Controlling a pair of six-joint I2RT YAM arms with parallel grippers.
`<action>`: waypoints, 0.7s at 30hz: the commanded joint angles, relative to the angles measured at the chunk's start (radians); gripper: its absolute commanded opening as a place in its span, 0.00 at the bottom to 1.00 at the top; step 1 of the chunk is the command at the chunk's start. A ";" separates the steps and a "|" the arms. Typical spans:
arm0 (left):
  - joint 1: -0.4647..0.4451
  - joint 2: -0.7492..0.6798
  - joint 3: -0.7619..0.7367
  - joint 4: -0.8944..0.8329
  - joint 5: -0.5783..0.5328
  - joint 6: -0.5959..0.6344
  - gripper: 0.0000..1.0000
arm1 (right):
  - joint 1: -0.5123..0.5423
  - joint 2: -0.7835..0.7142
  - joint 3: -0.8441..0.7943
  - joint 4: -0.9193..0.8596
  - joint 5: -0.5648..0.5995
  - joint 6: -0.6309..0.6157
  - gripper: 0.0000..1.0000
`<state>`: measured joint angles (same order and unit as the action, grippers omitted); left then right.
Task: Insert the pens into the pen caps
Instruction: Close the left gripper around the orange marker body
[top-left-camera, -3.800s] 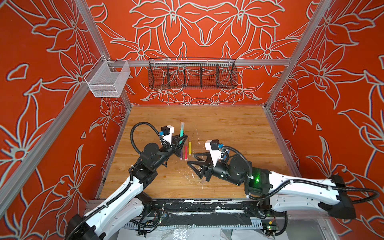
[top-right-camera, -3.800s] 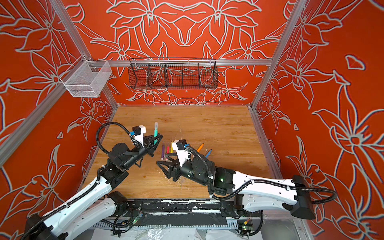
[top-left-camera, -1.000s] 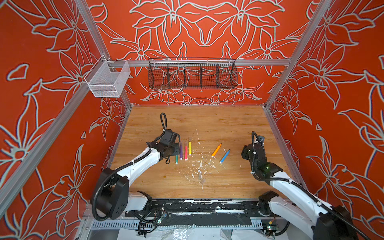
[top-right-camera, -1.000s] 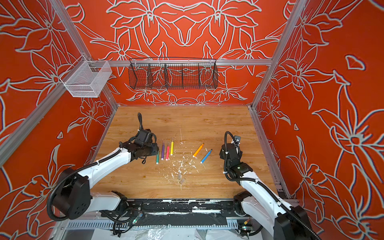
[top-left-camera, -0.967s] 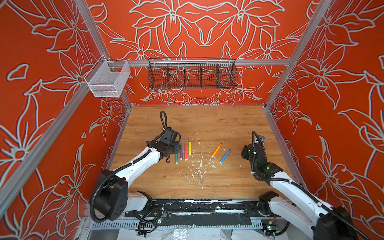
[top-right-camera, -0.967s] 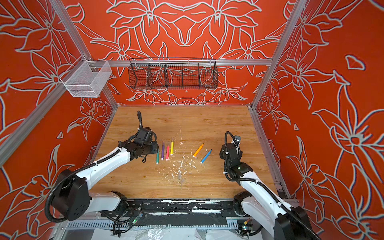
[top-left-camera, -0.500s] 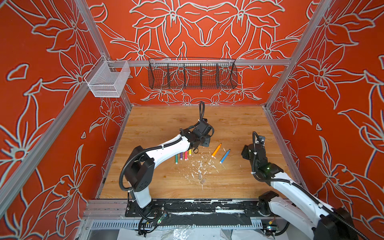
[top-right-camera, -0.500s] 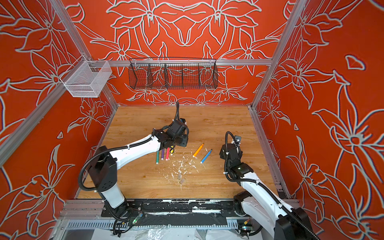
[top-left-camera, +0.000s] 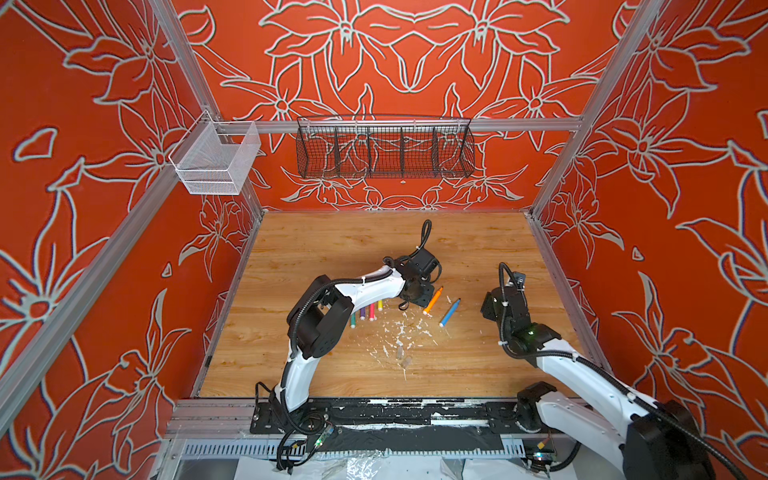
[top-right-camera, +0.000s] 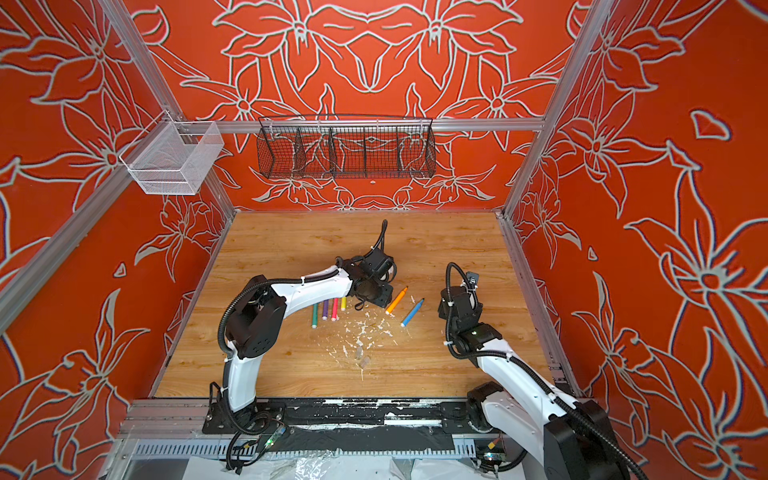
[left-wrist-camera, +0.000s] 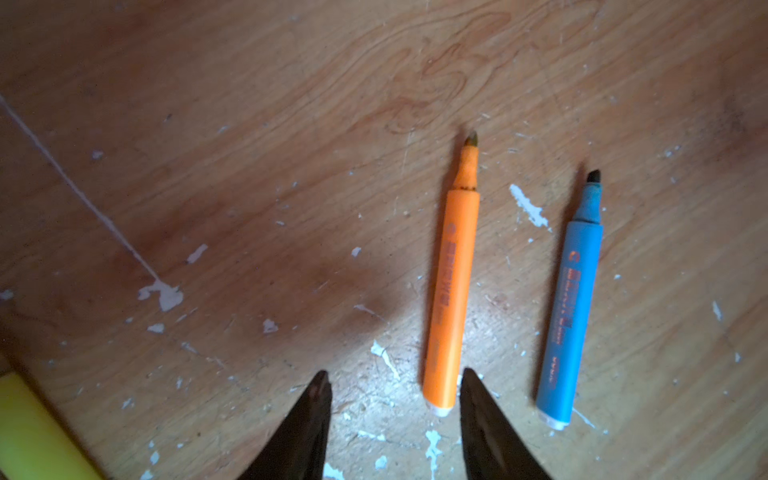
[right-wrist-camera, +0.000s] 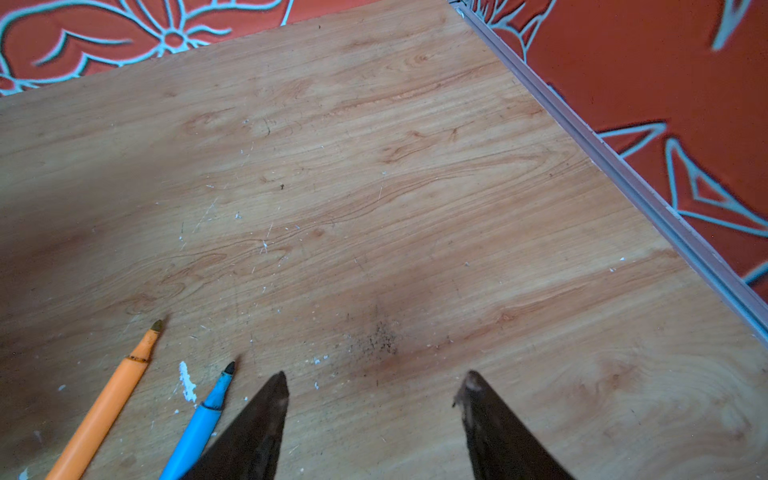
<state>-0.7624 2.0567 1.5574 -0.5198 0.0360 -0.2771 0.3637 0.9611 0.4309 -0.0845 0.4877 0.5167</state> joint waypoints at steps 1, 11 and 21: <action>-0.021 0.040 0.036 -0.059 0.016 0.031 0.49 | -0.005 -0.001 0.029 0.003 -0.008 0.009 0.68; -0.048 0.184 0.198 -0.221 -0.030 0.043 0.43 | -0.006 0.016 0.038 0.005 0.005 -0.001 0.69; -0.050 0.259 0.278 -0.326 -0.078 0.048 0.30 | -0.006 0.024 0.044 -0.001 0.003 0.000 0.69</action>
<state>-0.8082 2.2730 1.8248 -0.7673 -0.0250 -0.2367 0.3630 0.9810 0.4469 -0.0849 0.4820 0.5159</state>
